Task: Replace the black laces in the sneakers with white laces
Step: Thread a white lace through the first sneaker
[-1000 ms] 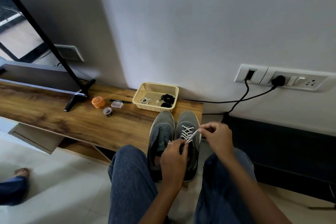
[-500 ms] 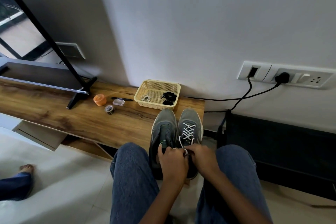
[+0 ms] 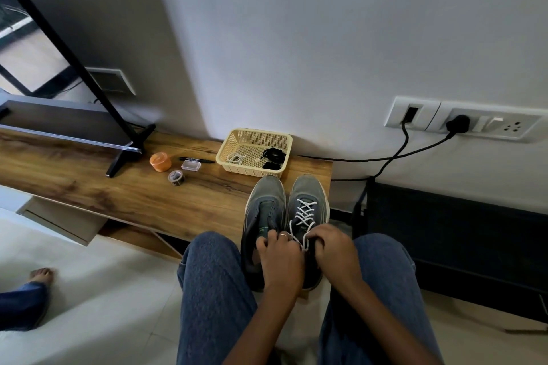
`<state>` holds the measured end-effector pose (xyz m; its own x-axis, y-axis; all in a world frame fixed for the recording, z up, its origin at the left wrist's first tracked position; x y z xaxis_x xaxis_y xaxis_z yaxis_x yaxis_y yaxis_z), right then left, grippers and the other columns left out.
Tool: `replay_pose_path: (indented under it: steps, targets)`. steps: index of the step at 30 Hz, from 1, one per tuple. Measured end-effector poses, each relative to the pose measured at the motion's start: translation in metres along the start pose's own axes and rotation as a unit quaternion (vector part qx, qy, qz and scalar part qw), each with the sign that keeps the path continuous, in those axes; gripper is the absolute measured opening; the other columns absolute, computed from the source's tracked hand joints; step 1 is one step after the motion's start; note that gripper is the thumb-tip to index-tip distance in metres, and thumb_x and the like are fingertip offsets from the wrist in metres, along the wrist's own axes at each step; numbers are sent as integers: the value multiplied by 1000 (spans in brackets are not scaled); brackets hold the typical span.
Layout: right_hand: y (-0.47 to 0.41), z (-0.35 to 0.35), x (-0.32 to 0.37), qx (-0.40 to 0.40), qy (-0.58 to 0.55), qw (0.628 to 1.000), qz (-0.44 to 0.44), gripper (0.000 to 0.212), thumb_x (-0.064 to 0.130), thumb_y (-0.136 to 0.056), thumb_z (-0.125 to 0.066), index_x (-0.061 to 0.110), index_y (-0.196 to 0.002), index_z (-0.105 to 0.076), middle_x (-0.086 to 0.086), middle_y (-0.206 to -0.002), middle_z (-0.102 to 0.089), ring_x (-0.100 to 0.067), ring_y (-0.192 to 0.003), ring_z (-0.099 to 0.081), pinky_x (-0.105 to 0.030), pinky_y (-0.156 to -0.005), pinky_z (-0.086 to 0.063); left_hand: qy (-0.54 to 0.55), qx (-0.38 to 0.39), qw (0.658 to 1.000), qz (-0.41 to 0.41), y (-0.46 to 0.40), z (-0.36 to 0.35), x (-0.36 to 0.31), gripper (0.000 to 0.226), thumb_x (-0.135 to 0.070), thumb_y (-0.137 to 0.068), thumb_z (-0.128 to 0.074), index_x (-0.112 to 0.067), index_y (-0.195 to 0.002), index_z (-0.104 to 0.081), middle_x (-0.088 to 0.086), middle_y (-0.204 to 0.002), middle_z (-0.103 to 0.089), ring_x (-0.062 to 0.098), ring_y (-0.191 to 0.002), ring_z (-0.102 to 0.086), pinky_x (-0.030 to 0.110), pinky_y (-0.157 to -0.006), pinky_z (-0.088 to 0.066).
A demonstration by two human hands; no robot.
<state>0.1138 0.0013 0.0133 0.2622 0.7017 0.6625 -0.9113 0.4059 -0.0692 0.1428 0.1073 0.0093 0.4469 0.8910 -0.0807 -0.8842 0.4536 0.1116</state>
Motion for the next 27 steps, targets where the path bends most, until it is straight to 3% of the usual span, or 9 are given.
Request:
replay_pose_path:
  steps: [3, 5, 7, 9, 11, 14, 19, 23, 27]
  targets:
    - [2, 10, -5, -56, -55, 997, -20, 22, -6, -81, -54, 10, -79, -69, 1, -83, -63, -9, -76, -55, -10, -65, -39, 39, -45, 998, 8, 2, 6, 6, 18, -36, -92, -58, -24, -95, -71, -3, -97, -65, 20, -102, -55, 41, -95, -33]
    - [3, 7, -7, -54, -64, 996, -24, 21, -6, -81, -55, 10, -80, -69, 3, -82, -61, -8, -76, -54, -9, -65, -39, 67, -46, 997, -15, -1, 3, 4, 12, -30, -89, -62, -24, -89, -72, -2, -90, -66, 19, -93, -60, 37, -90, -38]
    - [4, 2, -8, -52, -70, 996, -30, 20, -5, -83, -57, 11, -82, -69, 5, -84, -60, -6, -78, -54, -8, -67, -39, 78, -37, 994, -61, -5, 2, -3, 11, -23, -68, -80, -24, -65, -70, -4, -64, -63, 15, -62, -61, 29, -64, -47]
    - [6, -3, -10, -47, -72, 996, -37, 19, -4, -84, -57, 10, -86, -70, 4, -87, -61, -6, -80, -54, -8, -69, -38, 95, -42, 989, -104, -8, -3, -11, 14, -16, -58, -80, -23, -59, -69, -5, -54, -59, 14, -50, -56, 22, -46, -43]
    - [5, -11, -13, -15, -69, 997, -44, 22, -4, -85, -55, 9, -91, -72, -1, -92, -66, -8, -85, -56, -8, -72, -37, 110, -36, 983, -144, -7, -10, -16, 11, -17, -62, -66, -21, -70, -72, -5, -60, -63, 16, -54, -59, 23, -46, -44]
    - [3, -13, -16, 17, -69, 996, -54, 27, -4, -84, -52, 9, -94, -74, -1, -95, -69, -9, -87, -58, -10, -76, -37, 182, -54, 971, -144, -8, -9, -12, 31, -15, -75, -47, -12, -89, -75, 5, -74, -70, 24, -66, -64, 31, -57, -52]
    - [2, 17, -26, -116, -102, 983, -95, 21, -5, -85, -54, 8, -87, -71, -1, -88, -63, -14, -81, -59, -18, -72, -45, 272, -139, 952, 9, 1, 9, 20, 23, -8, -89, -57, -14, -107, -69, 3, -101, -64, 18, -96, -57, 30, -79, -48]
    - [0, 0, -39, -46, -90, 985, -142, 15, 6, -84, -62, 10, -98, -66, -2, -95, -58, -17, -87, -59, -28, -76, -47, 248, -37, 966, 69, -4, 1, 29, 32, -23, -94, -56, -19, -125, -58, 2, -116, -63, 19, -108, -59, 31, -85, -48]
    - [5, -19, -45, 14, -77, 982, -169, 22, 16, -83, -67, 15, -104, -59, -2, -101, -60, -15, -89, -58, -25, -73, -43, 185, 33, 977, 97, -9, -4, 28, 25, -27, -94, -58, -15, -115, -61, 6, -111, -66, 25, -107, -62, 34, -84, -48]
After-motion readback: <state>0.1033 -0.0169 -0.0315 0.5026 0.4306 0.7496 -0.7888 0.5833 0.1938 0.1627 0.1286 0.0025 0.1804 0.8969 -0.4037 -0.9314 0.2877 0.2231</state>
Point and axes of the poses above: each hand's wrist, its own y-axis away from the middle knuckle, its own z-axis out of the back of the hand, x = y × z, the point moved 7 cm from there along -y, towards the middle knuckle
